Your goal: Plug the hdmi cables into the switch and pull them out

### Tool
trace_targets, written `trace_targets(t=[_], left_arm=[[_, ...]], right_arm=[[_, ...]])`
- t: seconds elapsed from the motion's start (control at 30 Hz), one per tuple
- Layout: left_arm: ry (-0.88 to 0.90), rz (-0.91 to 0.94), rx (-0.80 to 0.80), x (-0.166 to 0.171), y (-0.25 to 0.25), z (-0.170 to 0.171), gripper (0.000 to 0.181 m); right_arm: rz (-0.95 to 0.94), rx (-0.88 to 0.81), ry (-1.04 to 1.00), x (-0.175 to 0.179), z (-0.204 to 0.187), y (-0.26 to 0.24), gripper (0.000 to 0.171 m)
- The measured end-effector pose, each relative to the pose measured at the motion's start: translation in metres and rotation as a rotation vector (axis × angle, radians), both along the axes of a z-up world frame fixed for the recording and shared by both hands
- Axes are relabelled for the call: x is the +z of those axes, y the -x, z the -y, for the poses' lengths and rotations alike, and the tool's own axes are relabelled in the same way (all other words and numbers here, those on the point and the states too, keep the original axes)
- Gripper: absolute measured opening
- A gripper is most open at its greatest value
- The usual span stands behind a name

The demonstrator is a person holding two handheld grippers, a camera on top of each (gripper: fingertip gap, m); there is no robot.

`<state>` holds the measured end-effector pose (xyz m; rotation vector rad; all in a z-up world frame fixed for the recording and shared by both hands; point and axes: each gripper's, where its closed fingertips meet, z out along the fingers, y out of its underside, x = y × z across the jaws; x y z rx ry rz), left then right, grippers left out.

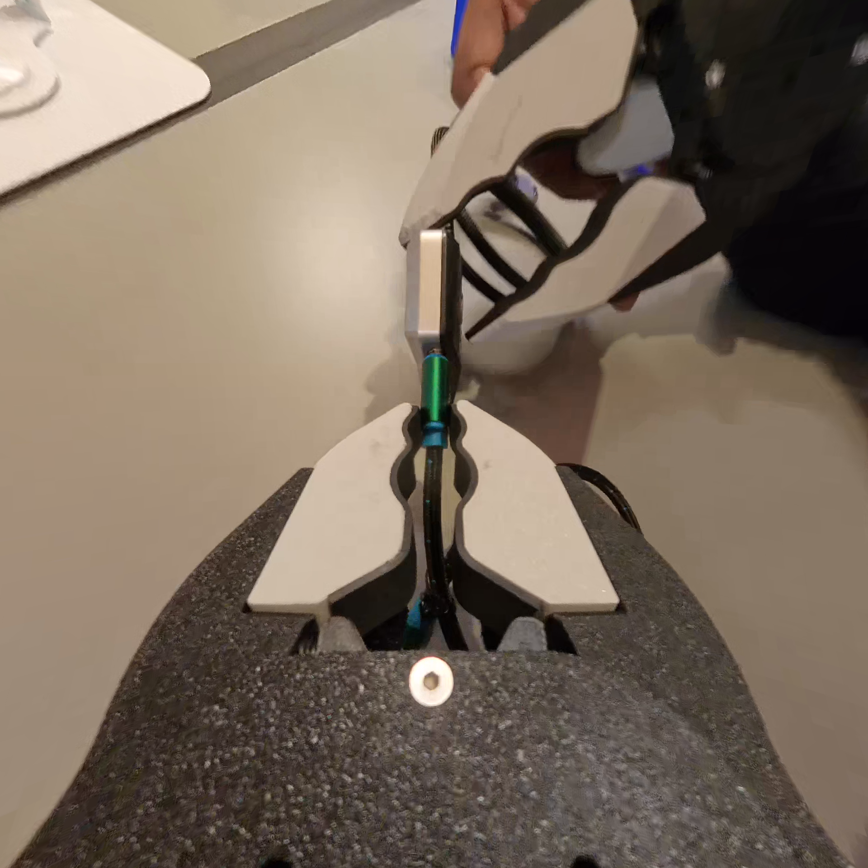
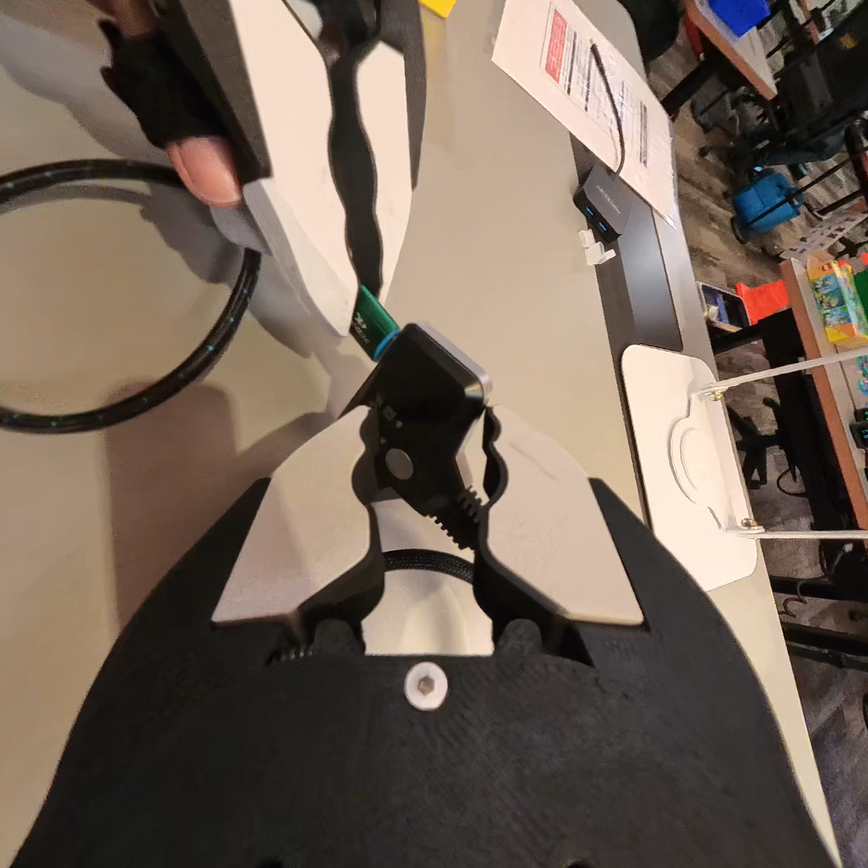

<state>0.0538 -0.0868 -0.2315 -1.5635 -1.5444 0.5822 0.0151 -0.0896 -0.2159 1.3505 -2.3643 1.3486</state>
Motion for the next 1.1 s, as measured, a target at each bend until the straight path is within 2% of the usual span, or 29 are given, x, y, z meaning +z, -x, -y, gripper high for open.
trace_targets(t=[0.03,0.23,0.5,0.77,0.93,1.1], left_arm=[[-0.05,0.004,0.009,-0.001,0.001,-0.001,0.011],[-0.261,0.047,-0.066,-0.01,0.002,-0.025,0.012],[-0.018,0.077,-0.002,-0.029,0.015,-0.018,0.02],[0.253,-0.131,0.14,0.002,0.021,0.02,0.029],[0.273,-0.175,0.156,0.012,0.011,0.037,0.03],[0.268,-0.086,0.128,-0.011,-0.001,0.045,0.026]], right_arm=[[0.01,-0.009,0.015,0.001,-0.001,0.0,0.046],[0.042,-0.074,0.073,-0.002,-0.019,0.003,0.05],[0.001,-0.204,0.14,-0.025,-0.043,0.027,0.049],[-0.069,-0.213,0.246,-0.02,-0.061,0.025,0.045],[-0.075,-0.169,0.229,-0.023,-0.072,0.016,0.043],[0.078,-0.103,0.023,-0.04,-0.095,-0.002,0.029]])
